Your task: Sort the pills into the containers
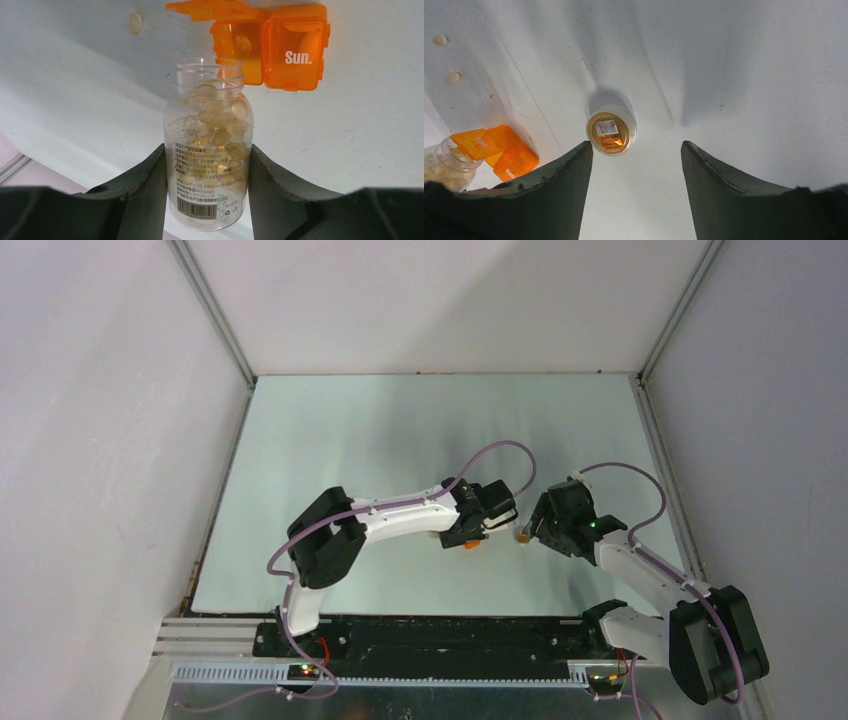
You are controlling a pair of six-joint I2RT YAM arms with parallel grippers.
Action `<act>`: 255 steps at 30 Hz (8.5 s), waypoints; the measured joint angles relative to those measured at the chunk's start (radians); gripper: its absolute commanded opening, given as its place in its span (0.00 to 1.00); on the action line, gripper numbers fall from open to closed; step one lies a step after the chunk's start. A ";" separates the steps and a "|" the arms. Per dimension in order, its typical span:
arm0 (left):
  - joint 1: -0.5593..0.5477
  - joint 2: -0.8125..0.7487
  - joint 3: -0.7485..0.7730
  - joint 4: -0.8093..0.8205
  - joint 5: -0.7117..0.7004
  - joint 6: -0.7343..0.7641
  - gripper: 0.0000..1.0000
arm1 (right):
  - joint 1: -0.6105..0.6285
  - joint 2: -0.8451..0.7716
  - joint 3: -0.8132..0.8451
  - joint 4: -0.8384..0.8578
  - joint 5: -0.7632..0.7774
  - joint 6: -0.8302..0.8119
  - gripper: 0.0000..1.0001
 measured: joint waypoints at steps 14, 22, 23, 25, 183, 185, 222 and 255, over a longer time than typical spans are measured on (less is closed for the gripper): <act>0.022 -0.201 -0.134 0.086 0.055 -0.041 0.00 | -0.004 -0.013 0.000 0.004 -0.037 -0.001 0.69; 0.130 -0.429 -0.229 0.215 0.163 -0.090 0.00 | -0.005 -0.015 0.000 0.004 -0.049 -0.005 0.69; 0.148 -0.457 -0.246 0.235 0.181 -0.098 0.00 | -0.005 -0.015 0.000 0.004 -0.053 -0.006 0.69; 0.189 -0.521 -0.286 0.280 0.215 -0.114 0.00 | -0.005 -0.015 0.000 0.004 -0.056 -0.007 0.69; 0.446 -1.058 -0.813 0.861 0.857 -0.106 0.03 | 0.113 -0.121 0.320 0.042 -0.332 -0.366 0.38; 0.446 -1.053 -0.790 0.832 0.863 -0.079 0.03 | 0.119 -0.136 0.329 0.100 -0.430 -0.365 0.38; 0.433 -1.019 -0.704 0.582 1.012 0.065 0.00 | 0.344 0.091 0.564 0.112 -0.706 -0.421 0.39; 0.430 -1.019 -0.704 0.486 1.017 0.122 0.00 | 0.359 0.230 0.663 -0.061 -0.811 -0.526 0.33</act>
